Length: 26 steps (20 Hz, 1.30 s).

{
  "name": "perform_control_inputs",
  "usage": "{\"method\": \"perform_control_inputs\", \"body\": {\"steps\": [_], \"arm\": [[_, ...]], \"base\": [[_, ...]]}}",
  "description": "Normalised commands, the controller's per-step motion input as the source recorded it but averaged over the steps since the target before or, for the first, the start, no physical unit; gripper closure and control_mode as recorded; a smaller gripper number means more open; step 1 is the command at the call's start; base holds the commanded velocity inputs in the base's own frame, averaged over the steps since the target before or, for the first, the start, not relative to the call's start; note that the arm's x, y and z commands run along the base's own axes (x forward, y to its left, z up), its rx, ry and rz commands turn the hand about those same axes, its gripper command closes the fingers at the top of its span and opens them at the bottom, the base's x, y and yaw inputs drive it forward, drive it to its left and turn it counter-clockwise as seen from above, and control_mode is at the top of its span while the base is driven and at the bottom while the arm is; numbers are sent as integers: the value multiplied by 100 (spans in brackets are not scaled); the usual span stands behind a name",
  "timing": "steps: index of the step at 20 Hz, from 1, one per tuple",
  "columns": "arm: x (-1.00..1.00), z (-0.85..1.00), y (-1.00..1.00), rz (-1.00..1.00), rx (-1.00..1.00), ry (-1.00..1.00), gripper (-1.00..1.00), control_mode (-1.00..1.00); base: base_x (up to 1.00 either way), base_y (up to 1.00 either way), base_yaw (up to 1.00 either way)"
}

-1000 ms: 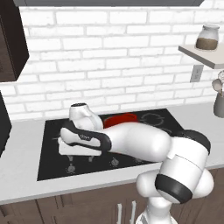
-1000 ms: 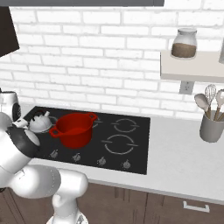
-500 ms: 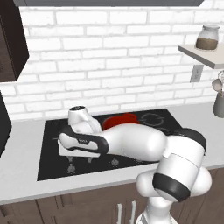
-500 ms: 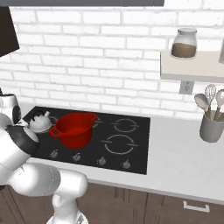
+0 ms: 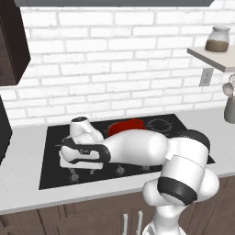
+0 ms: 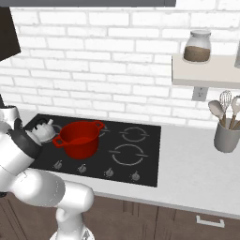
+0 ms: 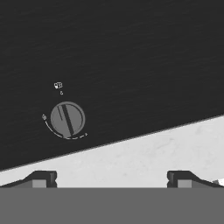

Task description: Pick the kettle from the counter and place it on a stove burner. Then turn the burner on.

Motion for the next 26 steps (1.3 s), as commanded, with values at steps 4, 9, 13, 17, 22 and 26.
{"method": "perform_control_inputs", "body": {"steps": [4, 9, 13, 17, 22, 26], "arm": [[2, -16, 11, 0, 0, 0, -100, -100], [7, -15, 6, 0, 0, -1, -100, -100], [10, -13, 6, 0, 0, -4, -100, -100], [12, -12, 8, 0, -1, -8, -100, -100], [15, -13, 9, 0, -1, -7, -100, -100], [14, -12, 7, 0, -1, -6, -100, -100]], "base": [[0, 0, 0], [0, 0, 0], [0, 0, 0], [0, 0, 0], [0, 0, 0], [0, 0, 0]]}}
